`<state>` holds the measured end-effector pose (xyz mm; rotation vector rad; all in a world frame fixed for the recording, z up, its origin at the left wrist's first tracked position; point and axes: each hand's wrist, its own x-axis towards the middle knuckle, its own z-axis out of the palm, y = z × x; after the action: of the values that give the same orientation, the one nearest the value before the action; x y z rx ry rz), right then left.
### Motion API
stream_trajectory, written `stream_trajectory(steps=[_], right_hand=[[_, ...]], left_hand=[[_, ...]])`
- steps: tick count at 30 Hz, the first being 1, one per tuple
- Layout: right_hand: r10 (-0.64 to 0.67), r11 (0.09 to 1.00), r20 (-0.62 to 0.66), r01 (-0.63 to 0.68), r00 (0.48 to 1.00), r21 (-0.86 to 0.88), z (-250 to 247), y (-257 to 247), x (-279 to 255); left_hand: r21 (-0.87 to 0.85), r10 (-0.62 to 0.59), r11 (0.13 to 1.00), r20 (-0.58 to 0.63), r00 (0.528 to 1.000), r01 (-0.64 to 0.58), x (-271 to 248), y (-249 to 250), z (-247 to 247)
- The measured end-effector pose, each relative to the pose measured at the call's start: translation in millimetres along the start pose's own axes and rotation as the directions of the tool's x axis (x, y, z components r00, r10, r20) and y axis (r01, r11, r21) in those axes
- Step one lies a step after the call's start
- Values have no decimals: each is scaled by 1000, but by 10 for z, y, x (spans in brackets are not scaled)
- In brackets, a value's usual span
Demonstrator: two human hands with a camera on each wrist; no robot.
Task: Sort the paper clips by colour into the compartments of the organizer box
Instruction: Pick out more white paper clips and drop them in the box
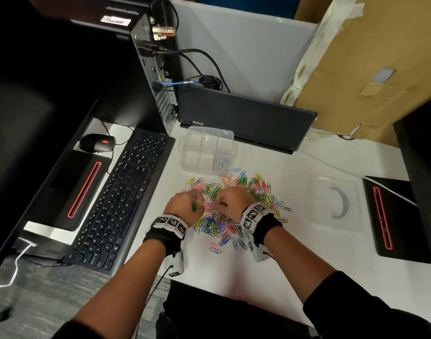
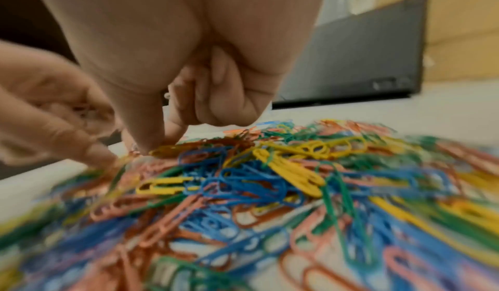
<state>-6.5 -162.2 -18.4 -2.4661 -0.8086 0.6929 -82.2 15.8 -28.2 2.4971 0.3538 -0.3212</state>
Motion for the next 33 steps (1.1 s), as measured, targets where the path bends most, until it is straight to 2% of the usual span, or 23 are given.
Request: stream_trajectory(steps=[3, 6, 7, 9, 10, 11, 12, 16, 19, 20, 22, 28, 31, 33], right_hand=[[50, 959, -53, -34, 997, 280, -59, 143, -90], [149, 863, -3, -129, 989, 488, -167, 254, -218], [192, 773, 25, -167, 981, 612, -209, 294, -270], [297, 449, 76, -210, 952, 868, -283, 371, -383], [339, 281, 104, -207, 935, 937, -311, 418, -433], [368, 158, 131, -201, 920, 967, -333, 470, -477], [385, 76, 160, -203, 909, 976, -350, 519, -512], [394, -130, 239, -203, 887, 970, -399, 650, -616], [351, -309, 273, -164, 896, 937, -445, 676, -669], [343, -333, 277, -159, 897, 929, -456, 679, -675], [351, -304, 274, -168, 895, 938, -466, 683, -671], [352, -194, 282, -226, 892, 955, -493, 665, -578], [449, -68, 303, -307, 841, 949, -455, 691, -459], [523, 114, 226, -330, 822, 937, -455, 710, -395]], left_hand=[[-58, 91, 994, 28, 995, -90, 9, 56, 24], [-87, 176, 981, 64, 982, -171, 23, 163, 77], [-88, 202, 977, 67, 977, -195, 38, 198, 112], [-88, 237, 969, 51, 970, -232, 78, 266, 190], [-82, 243, 967, 31, 970, -240, 98, 317, 215], [-70, 242, 968, 8, 970, -241, 123, 370, 242], [-65, 245, 967, -11, 969, -245, 151, 434, 261], [-50, 314, 948, -17, 949, -314, 276, 704, 322], [86, 358, 926, 112, 927, -368, 373, 835, 415], [137, 359, 915, 148, 921, -379, 391, 858, 446], [182, 360, 904, 162, 919, -387, 407, 885, 471], [115, 332, 933, 89, 939, -341, 450, 757, 456], [-10, 318, 948, 54, 947, -318, 426, 693, 395], [-118, 282, 953, 19, 959, -278, 432, 642, 355]])
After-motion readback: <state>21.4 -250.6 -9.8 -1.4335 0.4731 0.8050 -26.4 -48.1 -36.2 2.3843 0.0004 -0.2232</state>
